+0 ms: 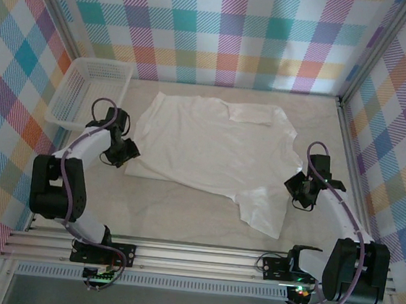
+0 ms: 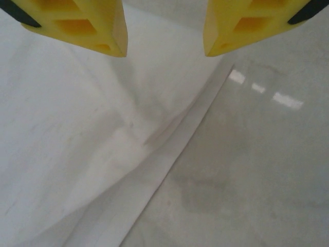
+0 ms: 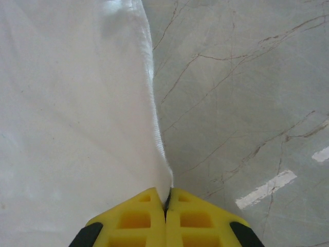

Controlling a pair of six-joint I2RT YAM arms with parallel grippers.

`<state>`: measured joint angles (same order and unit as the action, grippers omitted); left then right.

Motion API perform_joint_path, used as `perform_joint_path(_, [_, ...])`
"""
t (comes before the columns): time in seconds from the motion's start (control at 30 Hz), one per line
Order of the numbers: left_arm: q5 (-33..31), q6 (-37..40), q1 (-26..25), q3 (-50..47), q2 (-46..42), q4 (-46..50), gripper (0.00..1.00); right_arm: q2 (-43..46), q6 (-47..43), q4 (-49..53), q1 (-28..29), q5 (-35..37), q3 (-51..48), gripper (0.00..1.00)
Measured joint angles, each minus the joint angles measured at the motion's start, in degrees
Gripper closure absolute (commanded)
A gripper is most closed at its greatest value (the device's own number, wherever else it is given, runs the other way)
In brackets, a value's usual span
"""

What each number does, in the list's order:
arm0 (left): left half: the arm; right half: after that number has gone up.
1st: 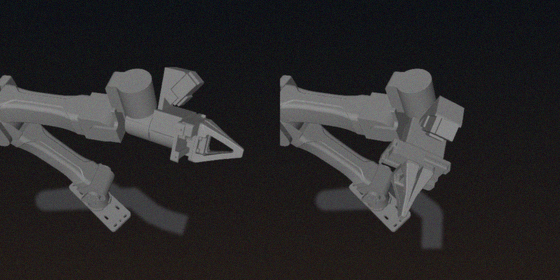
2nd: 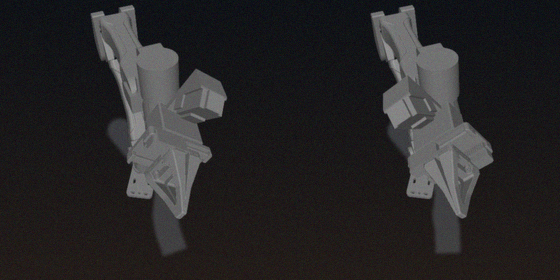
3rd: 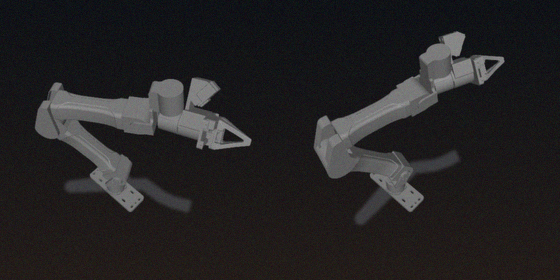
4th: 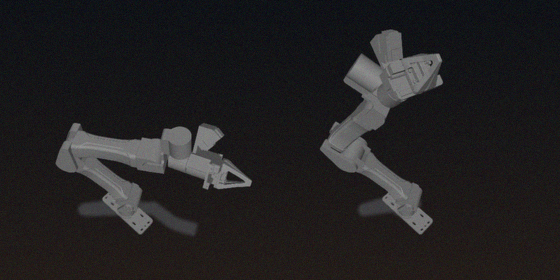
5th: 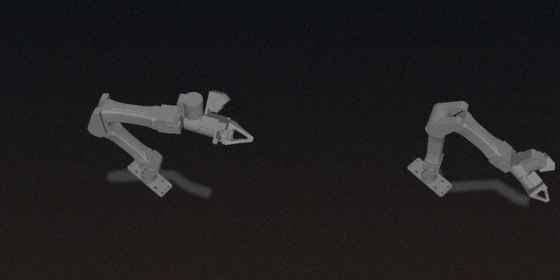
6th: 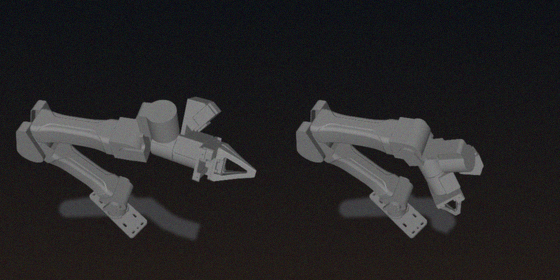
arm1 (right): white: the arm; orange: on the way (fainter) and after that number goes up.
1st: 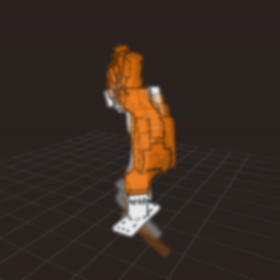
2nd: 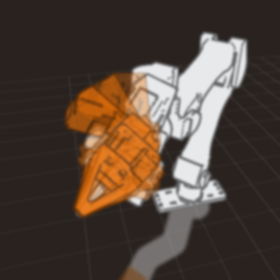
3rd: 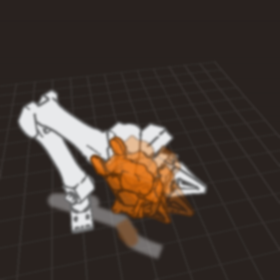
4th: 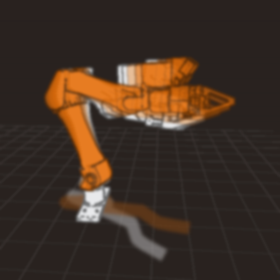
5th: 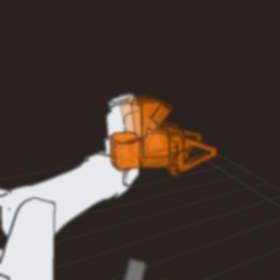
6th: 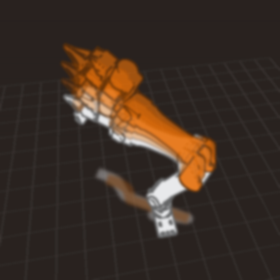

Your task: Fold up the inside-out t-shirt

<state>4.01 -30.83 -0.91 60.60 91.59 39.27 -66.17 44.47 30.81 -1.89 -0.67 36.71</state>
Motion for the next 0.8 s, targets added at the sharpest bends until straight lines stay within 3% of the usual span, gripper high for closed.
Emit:
perform_joint_path(0.2, [-0.09,0.39,0.00,2.60,6.14,-2.16,0.60,0.00,-0.39,0.33,0.00,0.00,0.00,1.00])
perform_joint_path(0.43, [0.02,0.59,0.15,3.54,9.88,-3.28,0.90,0.00,-0.39,0.37,0.00,0.00,0.00,1.00])
perform_joint_path(0.53, [-0.13,0.83,0.26,3.58,9.75,-3.04,0.94,0.00,-0.39,0.39,0.00,0.00,0.00,1.00])
perform_joint_path(0.63, [-0.61,1.31,0.28,3.32,7.89,-1.20,0.99,0.00,-0.39,0.44,0.00,-0.02,0.00,1.00])
perform_joint_path(0.8, [-0.70,1.92,0.33,-0.37,-3.89,2.95,1.00,0.00,-0.42,0.52,0.00,-0.42,0.00,1.00])
